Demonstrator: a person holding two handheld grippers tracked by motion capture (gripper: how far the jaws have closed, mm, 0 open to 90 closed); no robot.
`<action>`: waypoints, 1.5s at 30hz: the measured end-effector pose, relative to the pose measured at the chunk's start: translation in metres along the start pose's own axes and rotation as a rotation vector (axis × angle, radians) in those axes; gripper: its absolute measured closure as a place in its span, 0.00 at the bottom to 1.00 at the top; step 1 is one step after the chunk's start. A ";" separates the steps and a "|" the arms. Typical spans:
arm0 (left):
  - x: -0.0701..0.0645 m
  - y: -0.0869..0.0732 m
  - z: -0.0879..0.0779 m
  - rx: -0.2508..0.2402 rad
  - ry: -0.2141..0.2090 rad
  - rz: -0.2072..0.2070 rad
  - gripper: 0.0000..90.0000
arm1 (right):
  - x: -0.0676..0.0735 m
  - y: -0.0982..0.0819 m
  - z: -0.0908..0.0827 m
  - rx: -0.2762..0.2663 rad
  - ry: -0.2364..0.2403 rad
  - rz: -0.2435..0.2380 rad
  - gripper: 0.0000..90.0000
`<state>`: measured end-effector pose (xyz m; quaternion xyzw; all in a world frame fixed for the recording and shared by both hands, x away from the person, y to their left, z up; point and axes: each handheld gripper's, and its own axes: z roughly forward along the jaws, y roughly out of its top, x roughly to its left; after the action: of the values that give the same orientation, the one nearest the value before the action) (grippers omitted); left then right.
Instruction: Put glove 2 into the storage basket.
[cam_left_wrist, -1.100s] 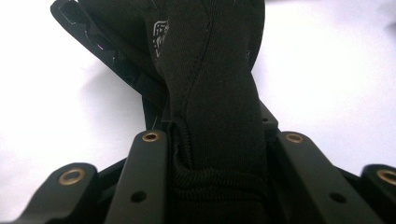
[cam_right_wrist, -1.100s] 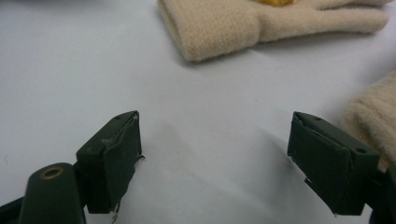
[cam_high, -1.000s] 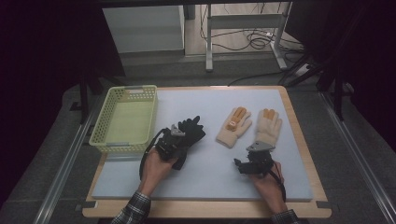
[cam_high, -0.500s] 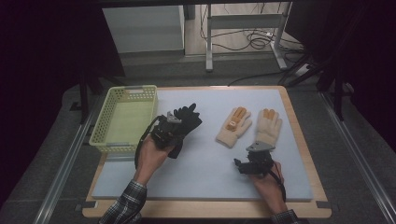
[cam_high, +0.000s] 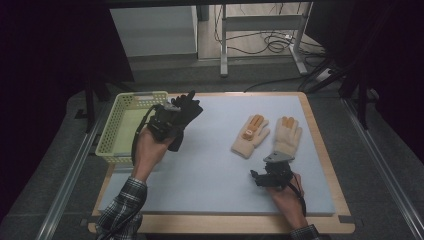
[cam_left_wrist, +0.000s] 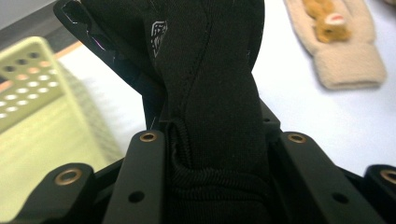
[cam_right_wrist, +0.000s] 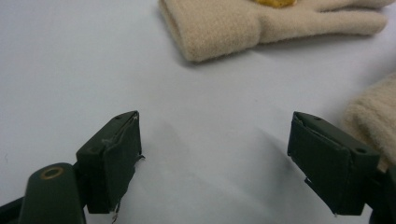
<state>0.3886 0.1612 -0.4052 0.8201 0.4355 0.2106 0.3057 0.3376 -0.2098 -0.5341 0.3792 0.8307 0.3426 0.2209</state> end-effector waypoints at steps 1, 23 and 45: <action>0.009 0.001 -0.005 -0.006 0.011 -0.016 0.73 | 0.000 0.000 0.000 0.000 0.000 0.000 0.19; 0.134 -0.056 -0.023 0.030 0.212 -0.211 0.71 | 0.000 0.000 0.000 0.000 0.001 -0.001 0.19; 0.172 -0.076 0.054 0.232 0.228 -0.262 0.67 | -0.001 0.000 0.000 0.002 0.007 0.006 0.19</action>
<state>0.4686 0.3223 -0.4831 0.7571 0.5914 0.2090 0.1827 0.3386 -0.2104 -0.5342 0.3806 0.8308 0.3437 0.2164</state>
